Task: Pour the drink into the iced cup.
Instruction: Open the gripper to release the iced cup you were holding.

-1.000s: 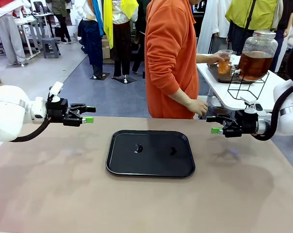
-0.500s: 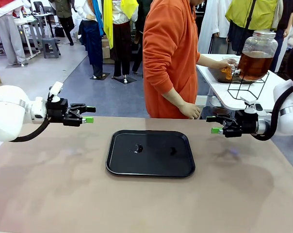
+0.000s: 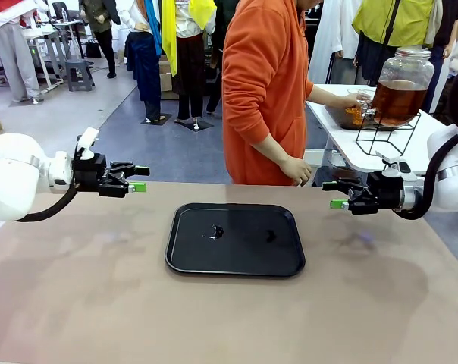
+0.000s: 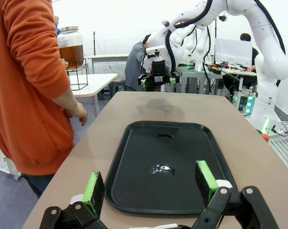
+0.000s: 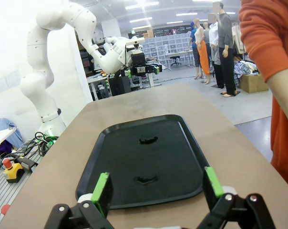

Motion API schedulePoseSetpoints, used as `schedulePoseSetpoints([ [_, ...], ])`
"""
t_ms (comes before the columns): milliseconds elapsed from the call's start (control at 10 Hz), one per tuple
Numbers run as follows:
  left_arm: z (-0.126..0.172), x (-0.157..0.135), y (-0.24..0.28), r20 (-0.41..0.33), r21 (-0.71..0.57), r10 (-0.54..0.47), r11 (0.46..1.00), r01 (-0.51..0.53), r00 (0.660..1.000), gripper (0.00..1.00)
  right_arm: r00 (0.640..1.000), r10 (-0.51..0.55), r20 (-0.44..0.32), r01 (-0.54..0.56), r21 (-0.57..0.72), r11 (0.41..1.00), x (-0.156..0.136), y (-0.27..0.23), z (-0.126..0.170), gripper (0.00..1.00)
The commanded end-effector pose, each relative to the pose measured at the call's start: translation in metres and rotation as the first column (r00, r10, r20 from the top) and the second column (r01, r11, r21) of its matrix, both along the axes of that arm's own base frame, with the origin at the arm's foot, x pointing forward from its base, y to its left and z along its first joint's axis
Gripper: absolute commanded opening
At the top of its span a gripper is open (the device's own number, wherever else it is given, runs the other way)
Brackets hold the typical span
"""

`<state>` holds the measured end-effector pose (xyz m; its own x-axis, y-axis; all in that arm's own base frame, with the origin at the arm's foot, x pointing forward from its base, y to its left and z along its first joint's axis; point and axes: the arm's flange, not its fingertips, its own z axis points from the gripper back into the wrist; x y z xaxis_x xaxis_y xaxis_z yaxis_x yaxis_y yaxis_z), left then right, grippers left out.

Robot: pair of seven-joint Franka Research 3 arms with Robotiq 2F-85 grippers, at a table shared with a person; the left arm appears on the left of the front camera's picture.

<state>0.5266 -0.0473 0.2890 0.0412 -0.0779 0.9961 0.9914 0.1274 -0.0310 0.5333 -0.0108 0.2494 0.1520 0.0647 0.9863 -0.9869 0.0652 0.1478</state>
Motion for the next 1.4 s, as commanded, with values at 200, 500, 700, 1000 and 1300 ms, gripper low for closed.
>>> schedulePoseSetpoints([
  [200,0.0042,-0.0005,-0.0016,-0.003,0.006,0.006,1.000,-0.006,1.000,1.00,1.000,0.000,0.002,0.000,0.003,1.000,0.0005,0.0015,0.0030,1.00],
  [500,0.0042,-0.0005,-0.0016,-0.003,0.006,0.006,1.000,-0.006,1.000,1.00,1.000,0.000,0.002,0.000,0.003,1.000,0.0005,0.0015,0.0030,1.00],
  [700,0.0042,-0.0005,-0.0016,-0.003,0.006,0.006,1.000,-0.006,1.000,1.00,1.000,0.000,0.002,0.000,0.003,1.000,0.0005,0.0015,0.0030,1.00],
  [1000,0.0042,-0.0005,-0.0016,-0.003,0.006,0.006,1.000,-0.006,1.000,1.00,1.000,0.000,0.002,0.000,0.003,1.000,0.0005,0.0015,0.0030,1.00],
  [1300,0.0042,-0.0005,-0.0016,-0.003,0.006,0.006,1.000,-0.006,1.000,1.00,1.000,0.000,0.002,0.000,0.003,1.000,0.0005,0.0015,0.0030,1.00],
])
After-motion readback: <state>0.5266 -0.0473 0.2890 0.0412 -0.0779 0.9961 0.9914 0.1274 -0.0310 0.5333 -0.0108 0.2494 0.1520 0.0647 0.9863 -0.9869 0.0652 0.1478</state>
